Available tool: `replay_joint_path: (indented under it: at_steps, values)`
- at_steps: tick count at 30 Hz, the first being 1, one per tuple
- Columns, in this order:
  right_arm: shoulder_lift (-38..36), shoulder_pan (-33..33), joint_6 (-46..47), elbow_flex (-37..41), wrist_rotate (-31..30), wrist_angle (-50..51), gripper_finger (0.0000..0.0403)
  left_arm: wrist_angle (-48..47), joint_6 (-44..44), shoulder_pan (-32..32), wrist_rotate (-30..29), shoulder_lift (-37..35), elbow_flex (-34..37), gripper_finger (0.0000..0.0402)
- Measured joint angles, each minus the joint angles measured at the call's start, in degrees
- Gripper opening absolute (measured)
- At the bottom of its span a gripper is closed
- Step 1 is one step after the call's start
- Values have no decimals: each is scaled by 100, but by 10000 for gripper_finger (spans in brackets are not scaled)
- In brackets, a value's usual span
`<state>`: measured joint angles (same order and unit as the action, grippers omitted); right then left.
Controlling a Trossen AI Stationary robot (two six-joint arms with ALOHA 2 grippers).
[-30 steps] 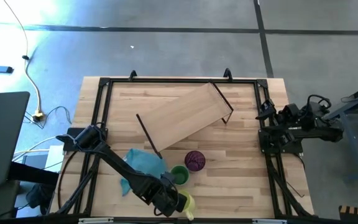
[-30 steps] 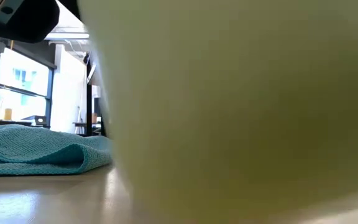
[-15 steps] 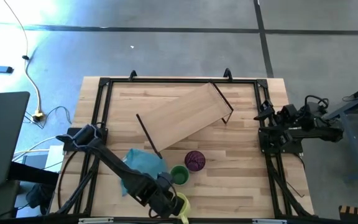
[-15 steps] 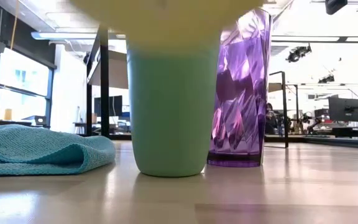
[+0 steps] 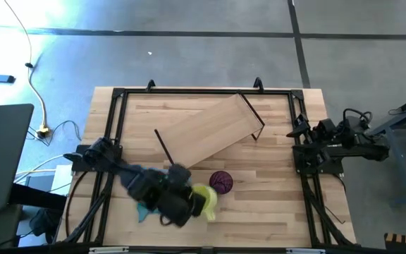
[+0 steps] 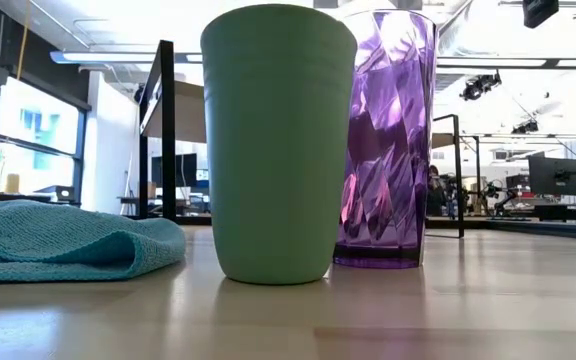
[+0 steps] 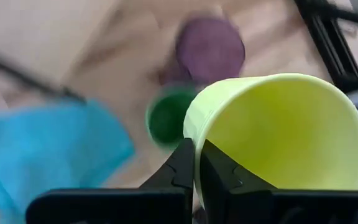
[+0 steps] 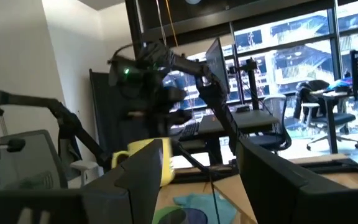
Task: Stack small to large cups/mugs on shelf
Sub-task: Put the yellow cup on the shelf
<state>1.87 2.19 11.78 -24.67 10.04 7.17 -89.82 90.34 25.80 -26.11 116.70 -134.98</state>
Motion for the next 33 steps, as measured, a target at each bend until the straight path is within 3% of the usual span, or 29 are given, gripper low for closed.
replay_joint_path:
  at_steps: [4,10,19,33]
  values:
    - [1,1,78,0,-2,193,197,-10,-746,-660,83,-74,-11,0]
    - [13,1,319,0,0,501,197,-20,-1927,-1556,651,-50,-4,0]
    - [13,10,491,0,0,887,197,-20,-3269,-2491,1227,-204,0,0]
    - [14,10,486,0,0,890,197,-20,-2874,-2842,1093,-515,79,0]
